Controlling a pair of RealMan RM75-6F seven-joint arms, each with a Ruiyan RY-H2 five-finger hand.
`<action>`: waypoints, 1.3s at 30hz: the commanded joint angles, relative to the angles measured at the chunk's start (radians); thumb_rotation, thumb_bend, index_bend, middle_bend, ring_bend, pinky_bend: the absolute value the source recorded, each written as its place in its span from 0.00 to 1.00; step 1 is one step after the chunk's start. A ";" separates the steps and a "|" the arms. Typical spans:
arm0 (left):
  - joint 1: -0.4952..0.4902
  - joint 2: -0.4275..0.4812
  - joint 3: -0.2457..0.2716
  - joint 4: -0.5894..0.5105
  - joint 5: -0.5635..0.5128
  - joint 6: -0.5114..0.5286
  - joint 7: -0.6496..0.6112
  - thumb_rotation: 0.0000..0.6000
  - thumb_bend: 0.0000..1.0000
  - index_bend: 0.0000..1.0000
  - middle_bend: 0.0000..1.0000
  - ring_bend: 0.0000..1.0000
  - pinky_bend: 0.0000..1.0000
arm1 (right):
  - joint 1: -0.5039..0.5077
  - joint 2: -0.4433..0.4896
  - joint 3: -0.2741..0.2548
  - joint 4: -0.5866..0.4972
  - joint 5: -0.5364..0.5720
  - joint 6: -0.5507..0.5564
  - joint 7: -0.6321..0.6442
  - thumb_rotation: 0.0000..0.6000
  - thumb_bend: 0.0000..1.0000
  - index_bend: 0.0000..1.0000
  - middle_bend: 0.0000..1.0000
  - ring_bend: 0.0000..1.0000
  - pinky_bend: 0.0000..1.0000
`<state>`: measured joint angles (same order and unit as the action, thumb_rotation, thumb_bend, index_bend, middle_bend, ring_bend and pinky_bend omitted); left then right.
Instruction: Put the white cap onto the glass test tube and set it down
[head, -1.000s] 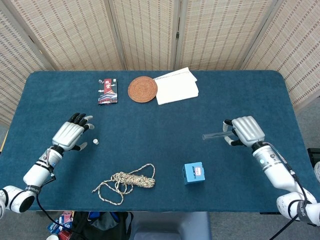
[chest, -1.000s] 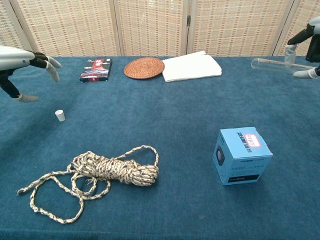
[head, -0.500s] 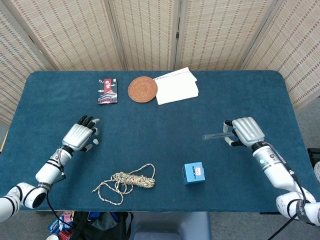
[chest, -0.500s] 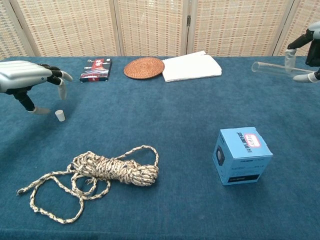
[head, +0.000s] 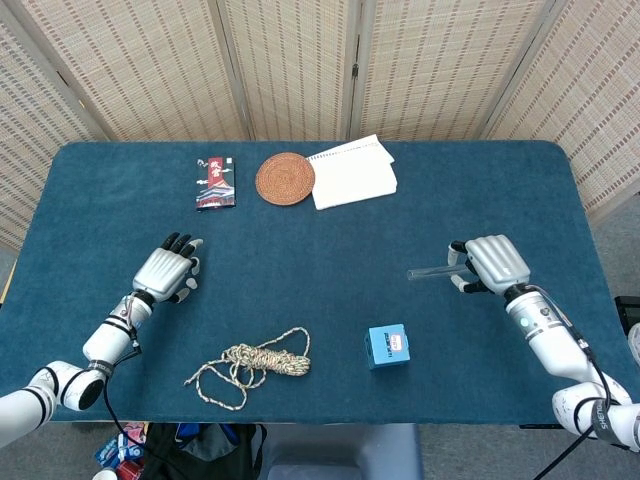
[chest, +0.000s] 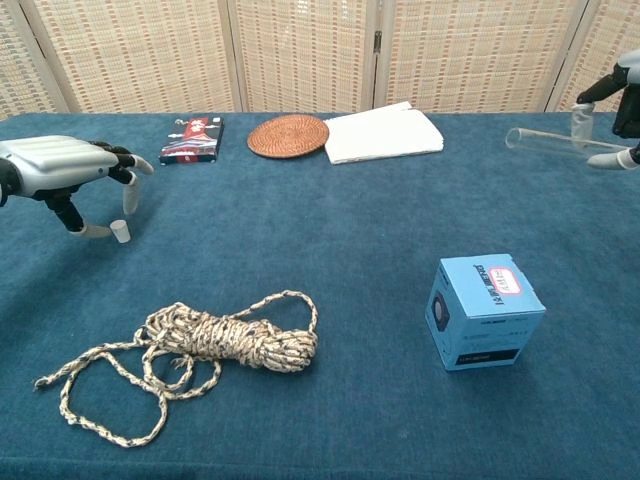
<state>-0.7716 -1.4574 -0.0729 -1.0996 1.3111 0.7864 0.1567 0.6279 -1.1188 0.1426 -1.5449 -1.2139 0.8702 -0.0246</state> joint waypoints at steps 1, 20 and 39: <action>-0.002 -0.007 0.000 0.010 -0.002 -0.004 -0.001 1.00 0.30 0.42 0.02 0.00 0.00 | -0.001 0.000 0.000 0.002 -0.001 0.000 0.003 1.00 0.54 0.81 1.00 1.00 1.00; -0.001 -0.027 0.004 0.040 -0.004 -0.017 -0.006 1.00 0.33 0.45 0.02 0.00 0.00 | -0.001 -0.007 0.000 0.013 -0.002 -0.008 0.009 1.00 0.54 0.81 1.00 1.00 1.00; -0.005 -0.032 -0.006 0.037 -0.013 -0.023 -0.013 1.00 0.34 0.46 0.02 0.00 0.00 | -0.004 -0.005 -0.001 0.015 -0.001 -0.009 0.011 1.00 0.54 0.81 1.00 1.00 1.00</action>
<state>-0.7761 -1.4895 -0.0786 -1.0623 1.2983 0.7638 0.1434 0.6239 -1.1242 0.1418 -1.5297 -1.2148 0.8614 -0.0132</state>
